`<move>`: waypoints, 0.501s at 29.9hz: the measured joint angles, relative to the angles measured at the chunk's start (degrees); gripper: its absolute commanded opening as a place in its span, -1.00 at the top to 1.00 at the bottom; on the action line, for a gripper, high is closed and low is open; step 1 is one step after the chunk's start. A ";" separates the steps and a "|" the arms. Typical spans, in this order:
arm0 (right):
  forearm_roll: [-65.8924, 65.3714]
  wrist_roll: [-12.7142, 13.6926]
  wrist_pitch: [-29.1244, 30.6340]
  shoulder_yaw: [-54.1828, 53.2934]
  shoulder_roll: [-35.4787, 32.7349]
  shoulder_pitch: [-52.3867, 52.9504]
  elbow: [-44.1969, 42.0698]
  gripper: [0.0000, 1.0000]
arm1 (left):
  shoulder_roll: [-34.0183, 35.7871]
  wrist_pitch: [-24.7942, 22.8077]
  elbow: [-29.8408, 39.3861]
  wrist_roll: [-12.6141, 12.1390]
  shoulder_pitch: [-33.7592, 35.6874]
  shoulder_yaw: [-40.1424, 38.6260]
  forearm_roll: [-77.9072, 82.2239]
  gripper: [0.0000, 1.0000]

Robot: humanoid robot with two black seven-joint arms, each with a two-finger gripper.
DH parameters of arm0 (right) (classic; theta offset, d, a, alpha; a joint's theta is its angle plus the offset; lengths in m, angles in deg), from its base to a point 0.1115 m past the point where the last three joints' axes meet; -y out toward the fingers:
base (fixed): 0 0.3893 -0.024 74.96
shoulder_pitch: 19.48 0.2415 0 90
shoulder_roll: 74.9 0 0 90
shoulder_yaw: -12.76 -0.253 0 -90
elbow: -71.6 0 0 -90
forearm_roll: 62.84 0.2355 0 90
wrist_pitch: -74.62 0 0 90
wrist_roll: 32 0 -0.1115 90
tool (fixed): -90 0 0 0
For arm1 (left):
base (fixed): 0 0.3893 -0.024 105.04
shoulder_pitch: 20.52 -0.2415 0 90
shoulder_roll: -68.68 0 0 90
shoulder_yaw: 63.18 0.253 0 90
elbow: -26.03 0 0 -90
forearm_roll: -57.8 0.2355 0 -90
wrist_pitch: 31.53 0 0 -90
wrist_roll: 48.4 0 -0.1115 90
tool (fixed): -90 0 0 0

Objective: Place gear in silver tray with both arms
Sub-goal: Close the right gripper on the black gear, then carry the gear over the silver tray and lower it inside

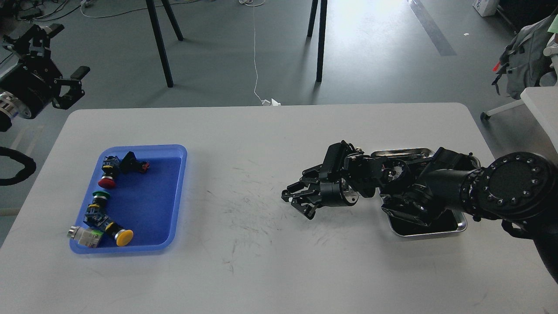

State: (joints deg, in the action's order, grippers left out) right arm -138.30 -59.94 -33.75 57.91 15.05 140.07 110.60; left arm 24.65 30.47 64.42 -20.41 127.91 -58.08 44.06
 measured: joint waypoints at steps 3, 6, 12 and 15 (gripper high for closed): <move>0.32 -0.04 -0.06 -0.06 0.03 1.10 0.13 0.97 | 0.00 0.00 0.01 0.00 0.00 0.03 0.04 -0.97; 0.54 -0.06 -0.08 -0.06 0.04 2.07 0.32 0.97 | 0.00 0.00 0.02 0.00 0.00 0.07 0.04 -0.97; 0.87 -0.07 0.08 -0.18 0.05 4.69 0.92 0.98 | 0.16 0.00 0.10 0.00 -0.22 0.09 0.04 -0.97; 0.92 -0.07 0.27 -0.27 0.05 6.11 1.58 0.98 | 0.31 0.00 0.10 0.00 -0.46 0.09 0.04 -0.97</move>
State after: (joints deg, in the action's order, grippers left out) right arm -137.38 -60.01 -33.48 57.64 15.10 146.19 112.18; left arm 24.96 30.47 64.52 -20.41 127.45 -57.99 44.10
